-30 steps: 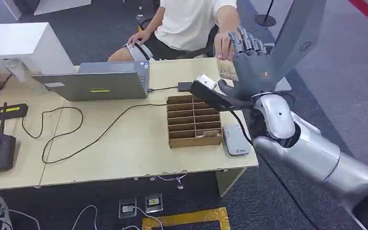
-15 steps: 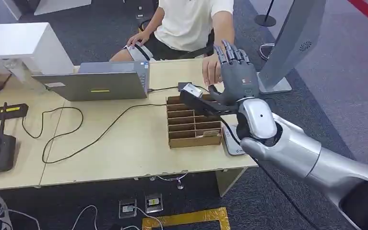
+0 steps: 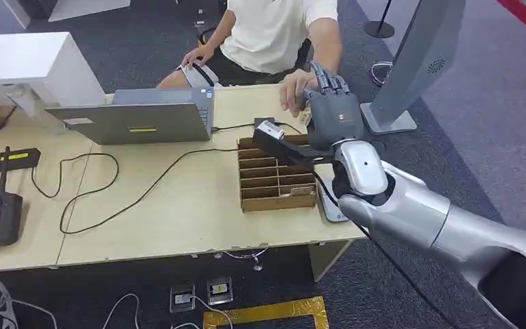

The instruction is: Pass the card to the sensor for recognition and then transmit it.

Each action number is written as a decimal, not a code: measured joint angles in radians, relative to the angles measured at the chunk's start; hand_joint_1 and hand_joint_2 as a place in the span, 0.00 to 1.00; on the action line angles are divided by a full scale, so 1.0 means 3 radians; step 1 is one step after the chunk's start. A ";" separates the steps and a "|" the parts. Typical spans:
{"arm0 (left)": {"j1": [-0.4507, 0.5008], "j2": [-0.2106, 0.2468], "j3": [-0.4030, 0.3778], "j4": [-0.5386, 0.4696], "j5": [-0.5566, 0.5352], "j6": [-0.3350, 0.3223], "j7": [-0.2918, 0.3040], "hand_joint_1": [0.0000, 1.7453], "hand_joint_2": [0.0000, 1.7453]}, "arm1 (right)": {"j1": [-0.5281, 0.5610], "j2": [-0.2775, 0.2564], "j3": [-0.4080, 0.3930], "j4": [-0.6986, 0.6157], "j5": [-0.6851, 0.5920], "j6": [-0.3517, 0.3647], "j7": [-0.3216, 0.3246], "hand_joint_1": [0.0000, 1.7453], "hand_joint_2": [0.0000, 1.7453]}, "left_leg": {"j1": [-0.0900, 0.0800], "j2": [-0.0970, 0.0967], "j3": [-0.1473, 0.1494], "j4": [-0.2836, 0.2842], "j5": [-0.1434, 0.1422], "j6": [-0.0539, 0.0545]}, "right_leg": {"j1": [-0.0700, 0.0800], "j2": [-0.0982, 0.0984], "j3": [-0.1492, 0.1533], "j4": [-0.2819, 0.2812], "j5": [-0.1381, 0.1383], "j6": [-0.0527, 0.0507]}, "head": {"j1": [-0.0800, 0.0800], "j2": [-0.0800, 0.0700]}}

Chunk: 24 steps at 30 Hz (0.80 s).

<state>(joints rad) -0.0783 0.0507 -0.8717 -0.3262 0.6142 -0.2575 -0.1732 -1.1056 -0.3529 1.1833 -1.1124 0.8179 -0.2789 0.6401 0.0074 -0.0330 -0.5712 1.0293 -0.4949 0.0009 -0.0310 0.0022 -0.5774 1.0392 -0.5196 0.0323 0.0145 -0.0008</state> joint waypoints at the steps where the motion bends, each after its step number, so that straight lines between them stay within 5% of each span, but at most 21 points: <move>1: 0.0000 0.0000 0.0000 0.0003 0.0000 0.0000 0.0000 0.00 0.00 | 0.0000 0.0003 0.0000 0.0006 -0.0005 -0.0003 0.0000 1.00 1.00 | 0.0000 0.0000 0.0000 0.0000 0.0000 0.0000 | 0.0000 0.0000 0.0000 0.0000 0.0000 0.0000 | 0.0001 0.0000; 14: 0.0000 0.0001 -0.0004 0.0020 0.0055 0.0000 0.0000 0.00 0.00 | 0.0012 0.0022 0.0078 0.0148 -0.0160 -0.0023 0.0000 1.00 1.00 | 0.0000 0.0001 0.0002 0.0001 0.0000 0.0000 | 0.0000 0.0001 -0.0002 -0.0001 0.0000 0.0000 | 0.0001 0.0000; 24: 0.0006 0.0001 -0.0018 0.0034 0.0098 0.0000 0.0067 0.00 0.00 | 0.0212 -0.0204 0.0025 0.0304 -0.0401 -0.0025 0.0018 1.00 1.00 | 0.0000 0.0004 0.0005 0.0002 -0.0002 -0.0001 | 0.0000 0.0007 -0.0001 -0.0004 0.0000 0.0000 | 0.0000 0.0000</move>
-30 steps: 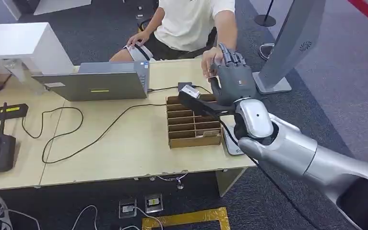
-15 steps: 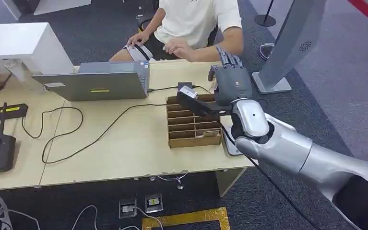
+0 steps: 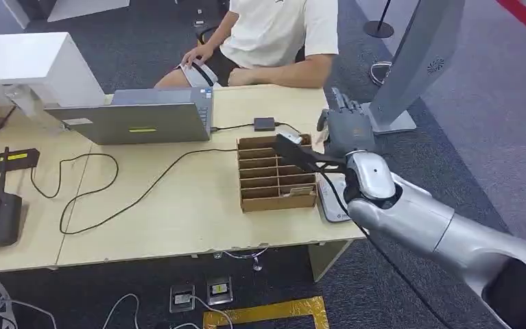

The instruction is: Pass the card to the sensor for recognition and then transmit it.

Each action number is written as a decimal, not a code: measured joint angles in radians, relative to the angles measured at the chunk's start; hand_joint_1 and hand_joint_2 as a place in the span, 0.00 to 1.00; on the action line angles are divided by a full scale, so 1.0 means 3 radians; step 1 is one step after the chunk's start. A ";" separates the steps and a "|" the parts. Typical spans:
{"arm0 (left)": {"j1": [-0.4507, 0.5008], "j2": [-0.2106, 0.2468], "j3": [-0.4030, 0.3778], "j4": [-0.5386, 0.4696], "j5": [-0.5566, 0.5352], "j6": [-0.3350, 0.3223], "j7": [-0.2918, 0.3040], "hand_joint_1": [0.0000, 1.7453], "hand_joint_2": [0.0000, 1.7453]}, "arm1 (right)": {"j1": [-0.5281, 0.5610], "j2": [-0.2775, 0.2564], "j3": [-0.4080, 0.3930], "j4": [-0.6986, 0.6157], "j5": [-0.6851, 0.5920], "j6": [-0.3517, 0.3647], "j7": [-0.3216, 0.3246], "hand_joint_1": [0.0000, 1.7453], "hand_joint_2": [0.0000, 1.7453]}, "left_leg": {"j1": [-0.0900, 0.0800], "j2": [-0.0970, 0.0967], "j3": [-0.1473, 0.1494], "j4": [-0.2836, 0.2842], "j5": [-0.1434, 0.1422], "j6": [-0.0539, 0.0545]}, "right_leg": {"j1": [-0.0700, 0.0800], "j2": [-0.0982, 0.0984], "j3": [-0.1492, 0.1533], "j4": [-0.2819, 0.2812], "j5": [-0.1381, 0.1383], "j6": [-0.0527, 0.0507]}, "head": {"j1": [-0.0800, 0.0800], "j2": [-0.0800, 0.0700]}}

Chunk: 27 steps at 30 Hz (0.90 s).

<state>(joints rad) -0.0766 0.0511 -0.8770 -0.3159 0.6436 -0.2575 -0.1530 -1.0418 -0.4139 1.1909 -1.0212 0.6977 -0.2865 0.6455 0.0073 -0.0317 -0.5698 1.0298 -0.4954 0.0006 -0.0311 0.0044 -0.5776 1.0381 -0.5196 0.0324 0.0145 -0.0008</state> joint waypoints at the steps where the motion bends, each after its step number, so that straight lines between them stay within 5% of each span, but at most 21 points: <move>1: 0.0001 0.0001 -0.0001 0.0001 0.0009 0.0000 0.0000 0.00 0.00 | 0.0034 -0.0020 -0.0018 0.0005 0.0008 0.0004 0.0000 1.00 1.00 | 0.0000 0.0001 0.0000 0.0000 0.0000 0.0000 | 0.0000 0.0001 -0.0001 0.0000 0.0000 0.0000 | 0.0001 0.0000; 27: -0.0003 0.0003 -0.0127 0.0001 -0.0047 0.0000 0.0065 0.00 0.00 | 0.0655 -0.0266 -0.0398 0.0055 0.0165 0.0401 0.0000 1.00 1.00 | 0.0000 0.0012 0.0004 0.0000 -0.0002 0.0000 | 0.0000 0.0011 0.0000 0.0000 0.0001 0.0001 | 0.0001 0.0000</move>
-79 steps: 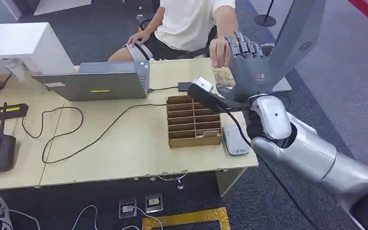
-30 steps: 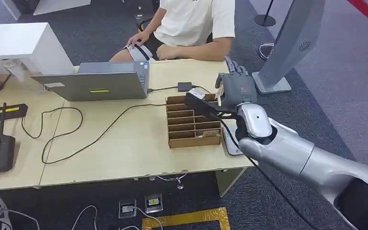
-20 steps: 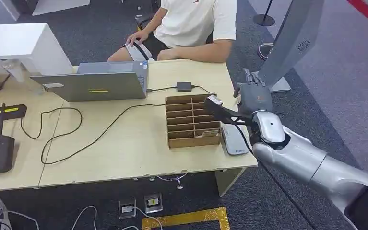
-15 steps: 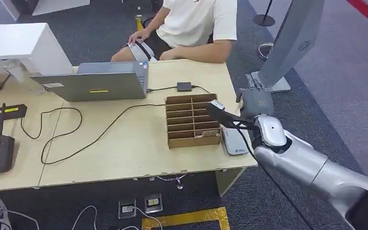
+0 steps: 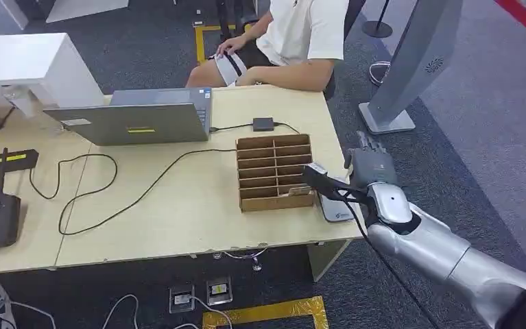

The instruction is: Pass the card to the sensor for recognition and then transmit it.

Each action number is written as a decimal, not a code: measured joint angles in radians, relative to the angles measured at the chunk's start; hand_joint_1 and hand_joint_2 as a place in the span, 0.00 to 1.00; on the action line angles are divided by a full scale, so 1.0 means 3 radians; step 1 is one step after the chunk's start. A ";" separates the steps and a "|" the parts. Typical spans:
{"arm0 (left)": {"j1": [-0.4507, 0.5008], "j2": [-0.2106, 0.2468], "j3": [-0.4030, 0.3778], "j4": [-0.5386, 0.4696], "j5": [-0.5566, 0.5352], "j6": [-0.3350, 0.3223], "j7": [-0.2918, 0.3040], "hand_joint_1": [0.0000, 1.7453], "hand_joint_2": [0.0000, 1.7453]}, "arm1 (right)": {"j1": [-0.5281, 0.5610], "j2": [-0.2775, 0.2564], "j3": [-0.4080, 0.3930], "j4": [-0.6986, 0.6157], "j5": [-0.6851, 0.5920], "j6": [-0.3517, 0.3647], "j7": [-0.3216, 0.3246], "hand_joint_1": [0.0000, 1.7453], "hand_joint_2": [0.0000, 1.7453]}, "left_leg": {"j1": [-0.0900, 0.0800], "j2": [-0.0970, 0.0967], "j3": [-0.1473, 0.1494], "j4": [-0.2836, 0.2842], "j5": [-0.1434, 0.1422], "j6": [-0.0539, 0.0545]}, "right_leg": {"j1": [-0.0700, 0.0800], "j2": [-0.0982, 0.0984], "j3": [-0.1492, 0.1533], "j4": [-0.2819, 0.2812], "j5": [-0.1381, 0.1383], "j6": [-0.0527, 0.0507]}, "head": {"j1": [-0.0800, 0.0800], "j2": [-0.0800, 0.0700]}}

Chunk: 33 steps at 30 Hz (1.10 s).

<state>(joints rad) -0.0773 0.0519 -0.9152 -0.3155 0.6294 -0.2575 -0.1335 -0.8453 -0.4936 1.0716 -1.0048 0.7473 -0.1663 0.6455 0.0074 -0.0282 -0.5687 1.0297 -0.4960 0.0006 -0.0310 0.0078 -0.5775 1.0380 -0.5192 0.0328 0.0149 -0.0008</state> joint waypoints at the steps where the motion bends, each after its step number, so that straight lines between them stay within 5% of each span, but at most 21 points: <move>1: -0.0001 0.0001 -0.0011 0.0000 0.0000 0.0000 0.0000 0.00 0.00 | 0.0018 0.0001 -0.0013 0.0001 -0.0011 -0.0001 0.0000 1.00 1.00 | 0.0000 0.0000 0.0000 0.0000 0.0000 0.0000 | 0.0000 0.0000 0.0000 0.0000 0.0000 0.0000 | -0.0003 0.0000; 33: -0.0019 0.0017 -0.0200 0.0000 0.0113 0.0000 0.0092 0.00 0.00 | 0.0325 0.0165 -0.0060 0.0223 -0.0308 -0.0093 -0.0009 1.00 1.00 | 0.0000 0.0000 -0.0001 -0.0001 0.0000 0.0000 | 0.0000 0.0000 0.0000 0.0000 0.0000 0.0000 | -0.0001 0.0000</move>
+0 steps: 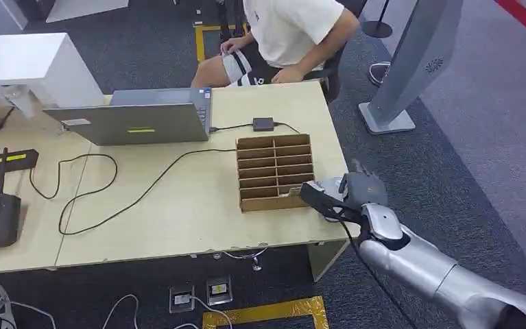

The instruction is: Pass the card to the sensor for recognition and then transmit it.

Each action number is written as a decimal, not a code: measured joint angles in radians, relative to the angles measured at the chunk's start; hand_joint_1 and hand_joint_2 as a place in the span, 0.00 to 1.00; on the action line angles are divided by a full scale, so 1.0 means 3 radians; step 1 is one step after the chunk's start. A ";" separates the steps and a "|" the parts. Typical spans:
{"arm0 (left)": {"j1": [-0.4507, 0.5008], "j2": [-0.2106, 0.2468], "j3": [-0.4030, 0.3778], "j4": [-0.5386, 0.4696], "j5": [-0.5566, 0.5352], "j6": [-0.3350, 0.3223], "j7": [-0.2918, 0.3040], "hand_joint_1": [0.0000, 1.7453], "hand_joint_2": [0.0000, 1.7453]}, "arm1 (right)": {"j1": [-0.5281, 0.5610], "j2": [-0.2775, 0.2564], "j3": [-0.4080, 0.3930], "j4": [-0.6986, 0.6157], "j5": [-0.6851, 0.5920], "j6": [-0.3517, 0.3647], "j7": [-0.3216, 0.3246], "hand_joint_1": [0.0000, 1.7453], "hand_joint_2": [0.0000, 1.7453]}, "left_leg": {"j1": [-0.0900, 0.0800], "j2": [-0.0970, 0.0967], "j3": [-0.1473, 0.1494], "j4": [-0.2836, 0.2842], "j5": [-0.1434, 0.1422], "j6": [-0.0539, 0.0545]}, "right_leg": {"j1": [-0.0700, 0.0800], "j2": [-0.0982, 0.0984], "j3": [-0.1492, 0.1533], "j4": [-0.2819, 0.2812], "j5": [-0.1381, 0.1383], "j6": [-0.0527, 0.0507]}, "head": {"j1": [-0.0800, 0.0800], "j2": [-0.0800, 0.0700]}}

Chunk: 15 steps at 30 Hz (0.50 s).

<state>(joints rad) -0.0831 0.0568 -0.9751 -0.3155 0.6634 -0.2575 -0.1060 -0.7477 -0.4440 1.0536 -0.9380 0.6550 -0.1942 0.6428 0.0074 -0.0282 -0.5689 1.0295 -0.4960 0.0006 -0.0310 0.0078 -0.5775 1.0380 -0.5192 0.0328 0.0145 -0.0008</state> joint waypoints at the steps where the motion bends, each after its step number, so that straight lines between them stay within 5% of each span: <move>1: -0.0001 0.0000 -0.0001 0.0000 0.0003 0.0000 0.0006 0.00 0.00 | 0.0004 0.0011 0.0003 0.0019 -0.0010 -0.0010 -0.0001 1.00 1.00 | 0.0000 0.0000 0.0000 0.0000 0.0000 0.0000 | 0.0000 0.0000 0.0000 0.0000 0.0000 0.0000 | 0.0000 0.0000; 15: -0.0007 0.0001 -0.0010 0.0000 0.0034 0.0000 0.0009 0.00 0.00 | 0.0064 0.0112 0.0011 0.0207 -0.0095 -0.0058 -0.0017 1.00 1.00 | 0.0000 0.0000 0.0000 0.0000 0.0000 0.0000 | 0.0000 0.0000 0.0000 0.0000 0.0000 0.0000 | 0.0001 0.0000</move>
<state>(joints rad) -0.0852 0.0572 -0.9781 -0.3155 0.6737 -0.2575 -0.1034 -0.7284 -0.4105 1.0571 -0.8759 0.6264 -0.2117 0.6378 0.0073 -0.0281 -0.5689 1.0296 -0.4960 0.0007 -0.0310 0.0078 -0.5775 1.0380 -0.5193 0.0328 0.0149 -0.0008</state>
